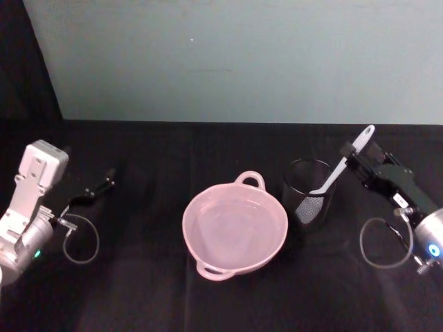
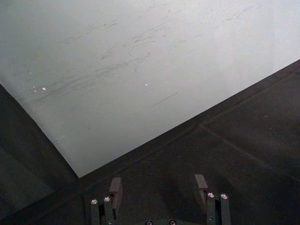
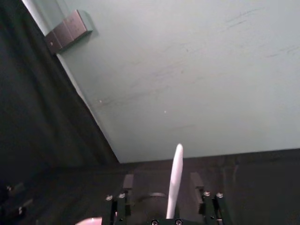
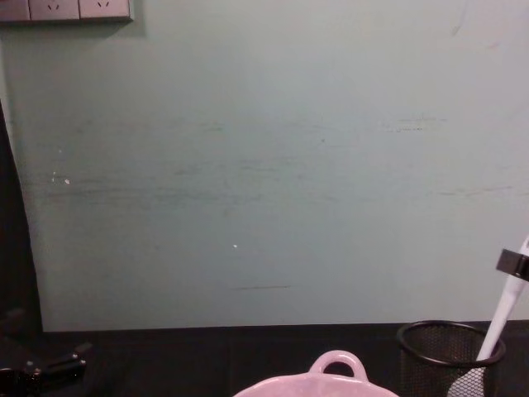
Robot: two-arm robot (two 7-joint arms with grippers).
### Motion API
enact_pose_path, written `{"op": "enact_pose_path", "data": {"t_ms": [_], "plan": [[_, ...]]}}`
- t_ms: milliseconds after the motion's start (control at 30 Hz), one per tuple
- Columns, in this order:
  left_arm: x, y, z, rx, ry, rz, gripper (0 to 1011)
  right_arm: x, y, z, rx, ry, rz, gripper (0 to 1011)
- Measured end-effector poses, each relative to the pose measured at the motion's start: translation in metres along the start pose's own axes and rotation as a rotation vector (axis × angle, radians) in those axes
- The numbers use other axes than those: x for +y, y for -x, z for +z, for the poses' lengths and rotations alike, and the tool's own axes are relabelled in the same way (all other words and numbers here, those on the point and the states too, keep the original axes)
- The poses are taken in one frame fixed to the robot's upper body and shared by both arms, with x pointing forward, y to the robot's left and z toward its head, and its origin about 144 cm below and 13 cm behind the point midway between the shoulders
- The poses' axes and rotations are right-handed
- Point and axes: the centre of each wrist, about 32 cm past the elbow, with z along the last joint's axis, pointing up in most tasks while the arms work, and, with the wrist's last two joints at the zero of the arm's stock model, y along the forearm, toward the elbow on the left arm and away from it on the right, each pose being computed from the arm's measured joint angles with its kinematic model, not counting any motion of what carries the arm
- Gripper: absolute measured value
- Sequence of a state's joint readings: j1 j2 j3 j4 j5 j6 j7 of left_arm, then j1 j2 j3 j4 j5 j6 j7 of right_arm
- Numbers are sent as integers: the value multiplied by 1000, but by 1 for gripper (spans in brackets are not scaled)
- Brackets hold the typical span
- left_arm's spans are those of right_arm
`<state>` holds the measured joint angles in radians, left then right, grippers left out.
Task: Use the one hand to pick up the spoon and stir the clear water in the bowl.
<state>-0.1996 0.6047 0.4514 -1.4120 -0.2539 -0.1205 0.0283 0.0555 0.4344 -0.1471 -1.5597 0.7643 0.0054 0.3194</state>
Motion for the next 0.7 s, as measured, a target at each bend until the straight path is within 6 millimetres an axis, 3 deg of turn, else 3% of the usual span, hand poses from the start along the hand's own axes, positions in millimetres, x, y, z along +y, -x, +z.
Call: {"op": "enact_pose_path", "data": {"t_ms": [333,467,700], "plan": [[0,0,0,0,0,0,1005,-45,3,19,-76,71,-94,998],[0,0,0,0,0,0,1005,-55,-1,27,-176,109,-157,1003],[0,0,0,0,0,0,1005,-46,-16,23,-291,142,-227,1003]]}}
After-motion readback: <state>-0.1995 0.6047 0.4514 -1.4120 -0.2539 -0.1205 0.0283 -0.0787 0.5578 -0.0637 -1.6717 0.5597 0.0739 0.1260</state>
